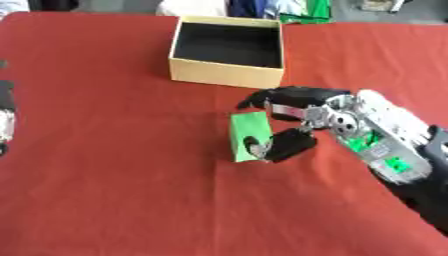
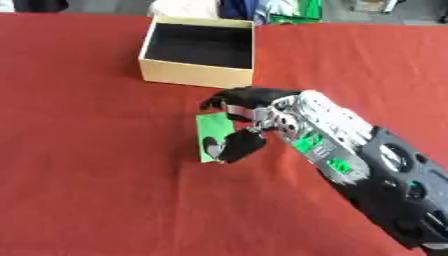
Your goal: Pick up objects on the table and place them in the box.
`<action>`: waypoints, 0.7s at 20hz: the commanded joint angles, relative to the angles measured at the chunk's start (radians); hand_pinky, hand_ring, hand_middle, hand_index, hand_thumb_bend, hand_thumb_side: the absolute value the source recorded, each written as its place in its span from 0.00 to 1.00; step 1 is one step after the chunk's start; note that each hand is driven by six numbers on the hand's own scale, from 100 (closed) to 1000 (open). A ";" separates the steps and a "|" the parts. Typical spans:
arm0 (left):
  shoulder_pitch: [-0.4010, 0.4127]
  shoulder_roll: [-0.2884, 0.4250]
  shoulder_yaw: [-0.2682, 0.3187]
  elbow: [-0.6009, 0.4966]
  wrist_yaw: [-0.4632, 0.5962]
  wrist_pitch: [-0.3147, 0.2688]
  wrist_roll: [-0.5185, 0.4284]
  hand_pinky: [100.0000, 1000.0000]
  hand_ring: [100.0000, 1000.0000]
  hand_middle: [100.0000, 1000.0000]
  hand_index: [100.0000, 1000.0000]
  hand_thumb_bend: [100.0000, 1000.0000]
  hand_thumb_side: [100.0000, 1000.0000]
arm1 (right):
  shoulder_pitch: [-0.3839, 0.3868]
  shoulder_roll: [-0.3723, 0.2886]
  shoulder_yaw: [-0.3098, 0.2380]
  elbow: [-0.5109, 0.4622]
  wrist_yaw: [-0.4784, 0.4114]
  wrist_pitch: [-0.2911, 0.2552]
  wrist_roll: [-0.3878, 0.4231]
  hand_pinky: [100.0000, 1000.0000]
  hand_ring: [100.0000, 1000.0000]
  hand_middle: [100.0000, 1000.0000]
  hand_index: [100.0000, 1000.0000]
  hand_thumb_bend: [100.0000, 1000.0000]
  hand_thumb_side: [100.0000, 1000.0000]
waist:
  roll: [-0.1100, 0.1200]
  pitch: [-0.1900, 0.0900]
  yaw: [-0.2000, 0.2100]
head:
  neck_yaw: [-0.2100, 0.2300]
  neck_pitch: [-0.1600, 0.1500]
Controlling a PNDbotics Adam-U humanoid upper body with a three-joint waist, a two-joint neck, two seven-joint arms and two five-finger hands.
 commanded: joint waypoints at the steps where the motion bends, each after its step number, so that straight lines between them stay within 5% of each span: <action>1: -0.009 0.009 0.001 -0.015 -0.004 -0.002 -0.004 0.63 0.69 0.76 0.89 0.00 0.51 | -0.013 -0.023 -0.004 0.000 -0.013 0.062 0.069 0.98 1.00 0.97 1.00 0.00 0.52 | -0.006 0.000 0.000 | -0.002 -0.011; 14: -0.011 0.004 0.001 -0.015 -0.006 -0.002 -0.009 0.63 0.69 0.76 0.89 0.00 0.51 | -0.007 -0.022 0.001 0.019 -0.024 0.053 0.069 0.98 1.00 0.97 1.00 0.00 0.52 | -0.005 0.007 0.002 | -0.001 -0.016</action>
